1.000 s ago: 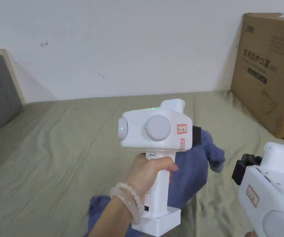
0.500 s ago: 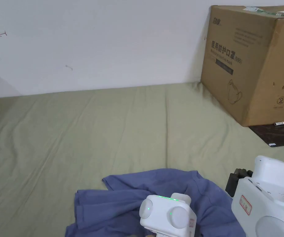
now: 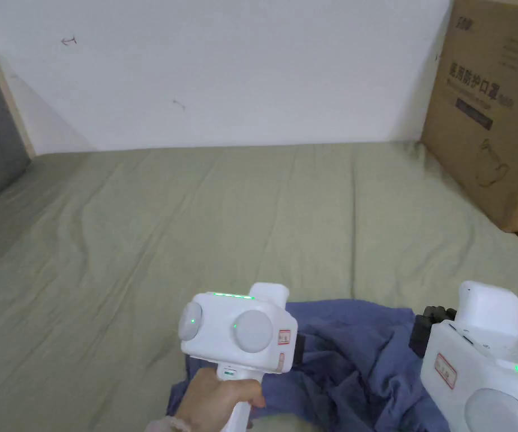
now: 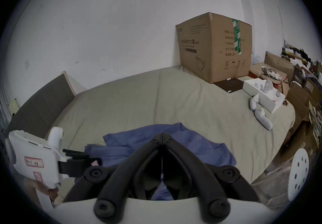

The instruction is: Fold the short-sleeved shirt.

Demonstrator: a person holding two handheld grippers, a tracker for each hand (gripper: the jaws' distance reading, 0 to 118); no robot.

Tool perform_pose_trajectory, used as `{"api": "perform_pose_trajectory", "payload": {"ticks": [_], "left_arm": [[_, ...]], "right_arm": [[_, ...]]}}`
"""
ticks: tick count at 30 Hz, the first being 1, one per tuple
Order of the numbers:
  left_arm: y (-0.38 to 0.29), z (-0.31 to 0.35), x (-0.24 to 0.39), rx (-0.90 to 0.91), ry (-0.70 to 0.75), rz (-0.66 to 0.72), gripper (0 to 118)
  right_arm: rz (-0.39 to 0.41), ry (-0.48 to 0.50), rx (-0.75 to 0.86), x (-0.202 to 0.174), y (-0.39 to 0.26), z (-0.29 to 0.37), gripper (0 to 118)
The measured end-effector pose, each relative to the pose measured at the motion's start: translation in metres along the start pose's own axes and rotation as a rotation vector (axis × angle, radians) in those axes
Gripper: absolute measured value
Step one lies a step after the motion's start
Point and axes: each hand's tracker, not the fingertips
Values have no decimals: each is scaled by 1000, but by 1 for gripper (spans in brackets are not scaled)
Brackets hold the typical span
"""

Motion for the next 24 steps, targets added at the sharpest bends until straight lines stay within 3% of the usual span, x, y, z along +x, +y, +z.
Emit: {"api": "perform_pose_trajectory", "payload": {"ticks": [3,8,10,12,13,18,19,20,23,24], "left_arm": [[-26,-16,-46,-114,-28,109,0],[-25,-24,-97,-64,50,248,4],[2,-33,-114,-113,81,238,44],[25,-43,-124,-104,135,185,96],[34,-51,-129,-102,154,173,100],[57,-104,-151,-174,134,266,97],[54,-117,-151,-212,134,269,90],[47,-128,-149,-235,152,268,69],[42,-114,-135,-153,208,199,51],[44,-111,-132,-150,203,189,21]], "right_arm": [[14,23,-32,-15,-8,-12,0],[45,58,-72,-31,-14,-32,0],[65,65,-85,-35,-12,-43,0],[80,63,-87,-36,-10,-51,0],[88,59,-90,-36,-9,-56,0],[88,48,-133,-29,-8,-82,0],[87,42,-143,-27,-9,-86,0],[93,37,-157,-25,-10,-90,0],[123,29,-180,-17,-11,-100,0],[134,34,-189,-14,-10,-104,0]]}}
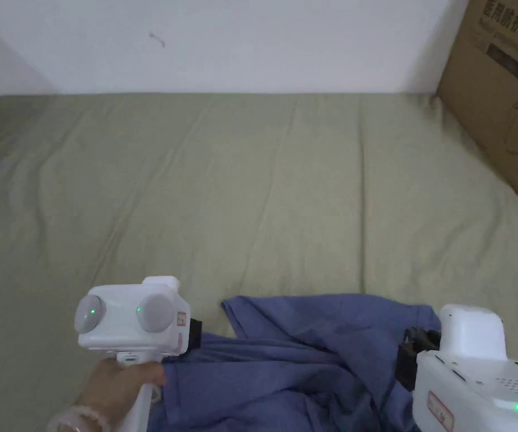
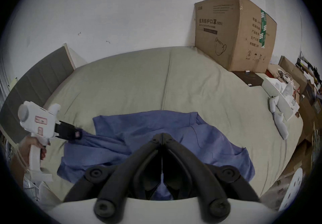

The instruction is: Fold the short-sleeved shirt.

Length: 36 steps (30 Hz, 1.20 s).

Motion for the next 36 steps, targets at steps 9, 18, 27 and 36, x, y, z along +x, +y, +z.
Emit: {"api": "perform_pose_trajectory", "payload": {"ticks": [9,18,27,36], "left_arm": [[-1,19,-16,21,-51,87,4],[-6,24,-14,44,-40,84,4],[-13,50,-16,88,-61,106,4],[-24,132,-28,222,-54,29,4]], "right_arm": [[279,109,-220,14,75,-106,90],[370,191,-527,-13,53,-234,90],[400,232,-457,-20,51,-175,4],[365,17,-73,10,125,-40,4]]}}
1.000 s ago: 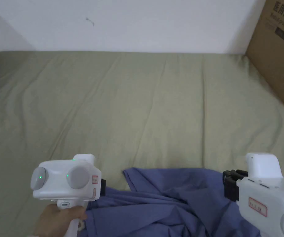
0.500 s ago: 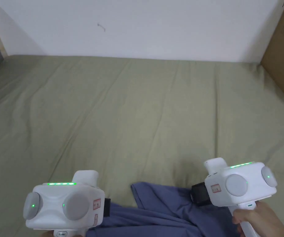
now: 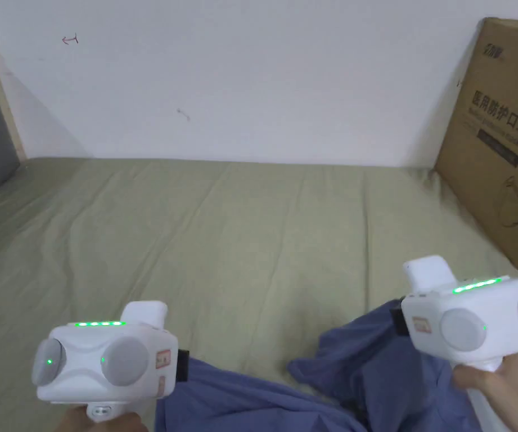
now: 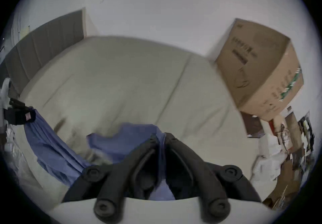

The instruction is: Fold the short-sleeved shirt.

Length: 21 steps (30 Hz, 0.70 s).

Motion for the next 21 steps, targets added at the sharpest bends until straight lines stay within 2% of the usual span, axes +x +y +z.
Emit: {"api": "perform_pose_trajectory", "payload": {"ticks": [6,8,11,14,20,21], "left_arm": [[28,65,-17,141,109,-87,4],[39,84,-27,180,139,-65,4],[57,112,-36,239,148,-74,4],[70,140,-38,299,137,-95,4],[110,157,-31,377,181,-127,4],[119,156,-32,374,190,-130,4]], "right_arm": [[-160,-97,135,75,27,82,4],[-235,-148,199,97,29,107,4],[-367,-126,260,124,28,132,4],[-414,-102,278,137,31,146,4],[-404,-88,309,121,65,142,4],[-402,-83,310,125,52,145,4]]}}
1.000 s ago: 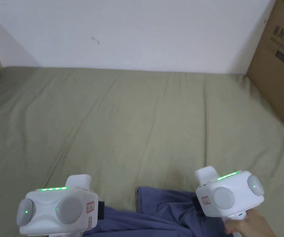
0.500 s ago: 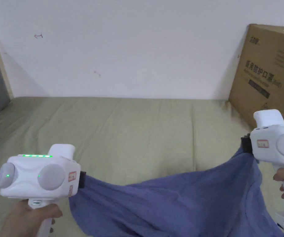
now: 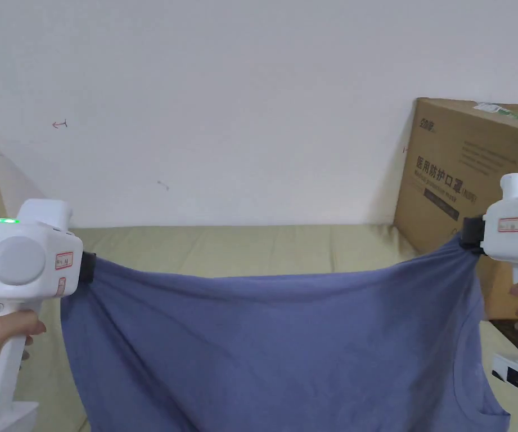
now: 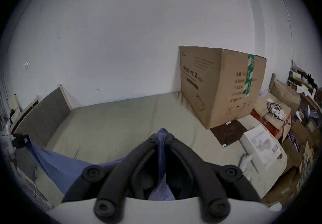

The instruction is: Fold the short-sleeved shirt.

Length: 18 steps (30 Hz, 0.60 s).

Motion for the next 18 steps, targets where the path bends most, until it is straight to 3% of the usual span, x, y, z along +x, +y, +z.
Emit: {"api": "perform_pose_trajectory", "payload": {"ticks": [6,7,14,16,18], "left_arm": [[60,-26,-16,63,36,38,4],[73,-30,-19,88,47,54,4],[187,-62,-29,253,111,45,4],[215,-69,-31,293,135,59,3],[245,-75,-32,327,156,75,3]], "right_arm": [[-49,18,38,-11,35,-20,4],[-53,22,49,-46,91,-44,4],[-71,10,174,-77,212,-92,4],[-18,-15,220,-80,239,-105,4],[-39,-26,222,-86,257,-110,4]]}}
